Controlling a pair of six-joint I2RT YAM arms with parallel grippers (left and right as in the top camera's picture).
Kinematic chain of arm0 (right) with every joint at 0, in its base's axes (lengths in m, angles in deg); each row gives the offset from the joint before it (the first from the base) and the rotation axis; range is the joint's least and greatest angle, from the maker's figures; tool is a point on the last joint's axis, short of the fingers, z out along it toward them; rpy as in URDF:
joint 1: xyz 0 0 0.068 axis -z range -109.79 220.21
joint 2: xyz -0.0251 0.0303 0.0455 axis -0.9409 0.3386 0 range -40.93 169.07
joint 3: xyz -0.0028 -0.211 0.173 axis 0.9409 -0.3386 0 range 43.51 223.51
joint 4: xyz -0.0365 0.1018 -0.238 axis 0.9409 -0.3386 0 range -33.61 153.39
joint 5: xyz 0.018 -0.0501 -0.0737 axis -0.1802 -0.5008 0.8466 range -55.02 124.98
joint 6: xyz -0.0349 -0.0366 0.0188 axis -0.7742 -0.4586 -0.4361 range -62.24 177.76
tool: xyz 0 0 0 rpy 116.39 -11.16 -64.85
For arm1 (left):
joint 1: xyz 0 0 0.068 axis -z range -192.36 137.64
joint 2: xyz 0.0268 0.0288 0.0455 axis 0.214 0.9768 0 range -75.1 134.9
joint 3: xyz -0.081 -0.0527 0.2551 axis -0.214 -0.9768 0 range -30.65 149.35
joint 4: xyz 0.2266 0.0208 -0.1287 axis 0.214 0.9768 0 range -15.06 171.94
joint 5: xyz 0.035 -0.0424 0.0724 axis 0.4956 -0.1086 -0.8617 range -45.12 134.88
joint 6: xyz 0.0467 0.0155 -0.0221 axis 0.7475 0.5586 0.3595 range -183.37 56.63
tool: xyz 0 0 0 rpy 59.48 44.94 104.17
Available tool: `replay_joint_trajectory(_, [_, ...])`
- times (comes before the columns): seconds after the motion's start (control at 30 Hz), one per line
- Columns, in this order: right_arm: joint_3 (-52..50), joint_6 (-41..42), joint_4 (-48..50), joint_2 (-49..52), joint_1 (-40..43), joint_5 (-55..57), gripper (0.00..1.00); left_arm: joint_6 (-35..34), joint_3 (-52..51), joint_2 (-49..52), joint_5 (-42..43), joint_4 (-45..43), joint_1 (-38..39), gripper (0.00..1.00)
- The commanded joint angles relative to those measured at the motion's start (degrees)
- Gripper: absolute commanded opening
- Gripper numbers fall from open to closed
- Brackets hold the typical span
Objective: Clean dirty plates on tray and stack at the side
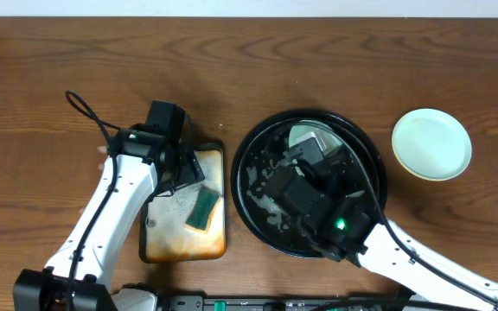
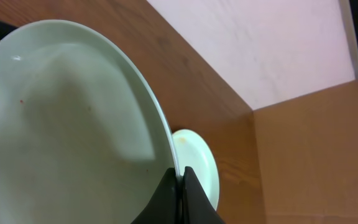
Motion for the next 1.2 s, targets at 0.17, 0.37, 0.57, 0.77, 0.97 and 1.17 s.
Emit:
replay_joint_trajectory(0.17, [0.66,1.49,-0.11,-0.9,0.92,0.26,0.01,0.79,-0.26,0.07,-0.09,0.13,0.09,0.89])
replay_joint_trajectory(0.37, [0.66,1.53,-0.11,-0.9,0.92,0.24,0.01,0.79,-0.26,0.07,-0.09,0.13,0.09,0.9])
replay_joint_trajectory(0.57, [0.66,1.57,-0.11,-0.9,0.92,0.22,0.01,0.79,-0.26,0.07,-0.09,0.11,0.09,0.9])
replay_joint_trajectory(0.77, [0.66,5.84,-0.2,-0.9,1.31,-0.55,0.01,0.79,-0.26,0.07,-0.09,0.11,0.09,0.89])
replay_joint_trajectory(0.97, [0.66,8.83,-0.76,-0.9,5.25,-9.01,0.01,0.79,-0.26,0.04,-0.09,0.13,0.09,0.89])
replay_joint_trajectory(1.17, [0.66,8.87,-0.79,-0.9,7.87,-14.32,0.01,0.79,-0.26,0.07,-0.09,0.13,0.09,0.9])
